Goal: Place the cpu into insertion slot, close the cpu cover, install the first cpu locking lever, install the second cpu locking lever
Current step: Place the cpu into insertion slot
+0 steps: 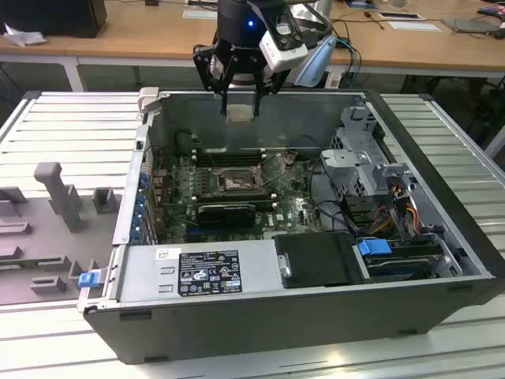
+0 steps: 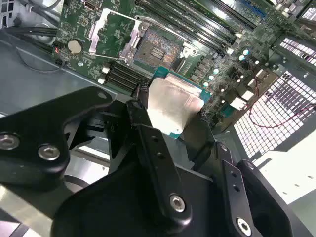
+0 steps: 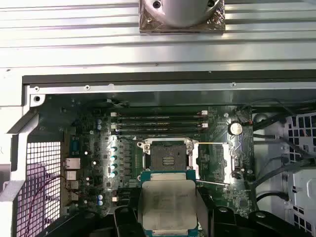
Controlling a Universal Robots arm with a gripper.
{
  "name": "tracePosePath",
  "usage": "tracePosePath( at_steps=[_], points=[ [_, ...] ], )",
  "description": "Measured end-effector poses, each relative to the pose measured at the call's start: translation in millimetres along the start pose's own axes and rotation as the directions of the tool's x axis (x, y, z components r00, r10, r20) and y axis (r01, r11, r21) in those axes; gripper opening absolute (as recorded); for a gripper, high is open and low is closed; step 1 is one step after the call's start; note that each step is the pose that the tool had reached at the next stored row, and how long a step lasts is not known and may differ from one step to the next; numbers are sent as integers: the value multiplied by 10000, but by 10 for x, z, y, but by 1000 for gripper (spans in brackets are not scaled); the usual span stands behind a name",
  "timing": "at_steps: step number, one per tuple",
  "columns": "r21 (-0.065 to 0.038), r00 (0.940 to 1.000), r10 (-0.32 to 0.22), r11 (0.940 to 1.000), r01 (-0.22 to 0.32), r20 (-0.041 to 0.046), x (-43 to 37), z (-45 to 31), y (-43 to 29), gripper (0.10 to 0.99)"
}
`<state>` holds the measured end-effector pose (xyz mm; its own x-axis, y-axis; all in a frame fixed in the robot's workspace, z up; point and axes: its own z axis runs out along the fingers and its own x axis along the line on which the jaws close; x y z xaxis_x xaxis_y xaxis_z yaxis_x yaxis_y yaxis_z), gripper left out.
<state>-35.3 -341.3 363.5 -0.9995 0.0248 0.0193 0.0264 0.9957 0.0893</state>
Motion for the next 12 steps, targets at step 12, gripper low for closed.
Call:
tracePosePath(
  at_steps=[12],
  points=[
    [-5, 9997, 249, 9997, -249, 22, 0, 0, 0, 529]
  ],
)
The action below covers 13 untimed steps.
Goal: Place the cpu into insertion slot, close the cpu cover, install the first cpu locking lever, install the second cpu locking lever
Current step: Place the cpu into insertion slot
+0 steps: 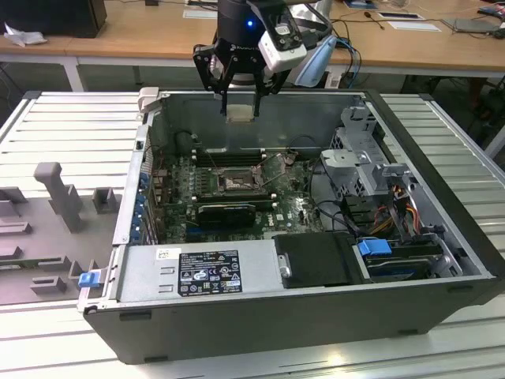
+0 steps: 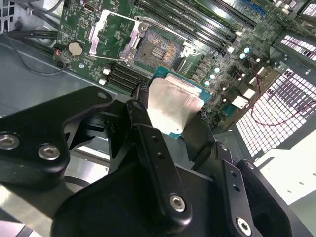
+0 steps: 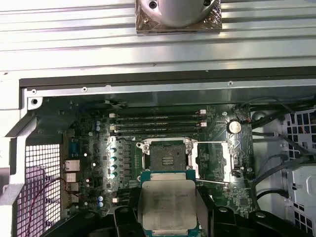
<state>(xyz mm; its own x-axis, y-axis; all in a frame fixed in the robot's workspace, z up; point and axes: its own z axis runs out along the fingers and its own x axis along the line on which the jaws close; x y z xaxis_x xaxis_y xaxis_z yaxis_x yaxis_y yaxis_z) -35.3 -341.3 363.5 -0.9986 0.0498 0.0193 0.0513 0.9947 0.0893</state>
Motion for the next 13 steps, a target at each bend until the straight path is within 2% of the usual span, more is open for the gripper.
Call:
tracePosePath(
  at_steps=[13],
  points=[
    [-3, 9999, 132, 9999, -132, 10, 0, 19, -2, 529]
  ],
)
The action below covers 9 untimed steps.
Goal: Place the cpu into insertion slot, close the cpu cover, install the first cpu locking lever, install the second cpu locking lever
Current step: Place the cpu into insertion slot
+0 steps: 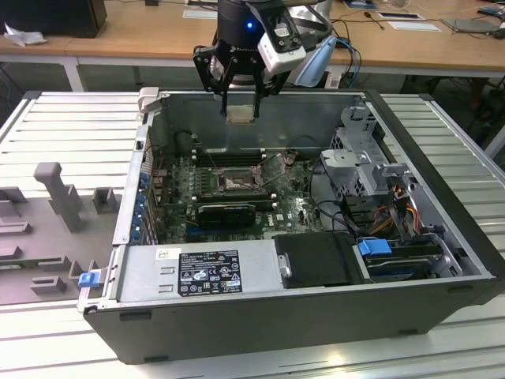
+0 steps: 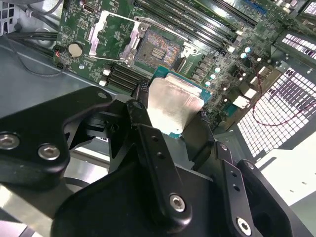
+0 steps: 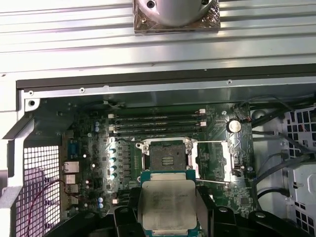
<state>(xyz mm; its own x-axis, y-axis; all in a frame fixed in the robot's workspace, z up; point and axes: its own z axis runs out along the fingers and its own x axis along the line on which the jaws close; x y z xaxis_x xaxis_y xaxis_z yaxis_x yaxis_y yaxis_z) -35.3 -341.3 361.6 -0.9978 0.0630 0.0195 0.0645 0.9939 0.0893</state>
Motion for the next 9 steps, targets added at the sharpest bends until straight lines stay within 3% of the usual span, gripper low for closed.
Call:
tracePosePath(
  at_steps=[9],
  points=[
    [-5, 9997, 231, 9997, -231, 21, 0, 0, 0, 529]
  ],
)
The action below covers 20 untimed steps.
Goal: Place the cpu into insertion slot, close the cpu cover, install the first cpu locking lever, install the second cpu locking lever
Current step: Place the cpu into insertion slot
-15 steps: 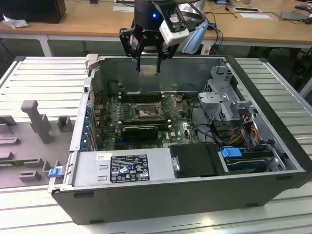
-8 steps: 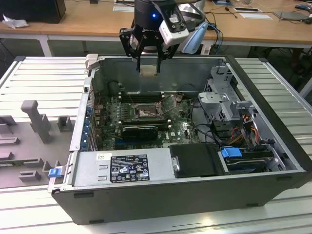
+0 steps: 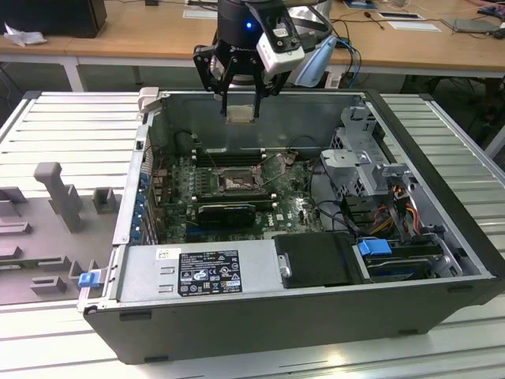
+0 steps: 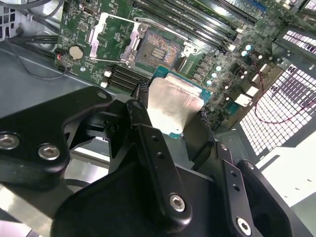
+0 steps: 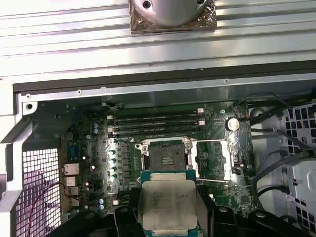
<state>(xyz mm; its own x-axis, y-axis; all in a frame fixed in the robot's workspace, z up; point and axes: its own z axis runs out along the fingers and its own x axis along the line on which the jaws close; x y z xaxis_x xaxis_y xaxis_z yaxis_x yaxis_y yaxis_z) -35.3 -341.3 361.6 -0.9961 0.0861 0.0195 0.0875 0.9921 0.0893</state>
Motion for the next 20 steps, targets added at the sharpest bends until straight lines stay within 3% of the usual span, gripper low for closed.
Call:
tracePosePath(
  at_steps=[20],
  points=[
    [-9, 9991, 413, 9991, -413, 37, 0, 0, 0, 529]
  ],
)
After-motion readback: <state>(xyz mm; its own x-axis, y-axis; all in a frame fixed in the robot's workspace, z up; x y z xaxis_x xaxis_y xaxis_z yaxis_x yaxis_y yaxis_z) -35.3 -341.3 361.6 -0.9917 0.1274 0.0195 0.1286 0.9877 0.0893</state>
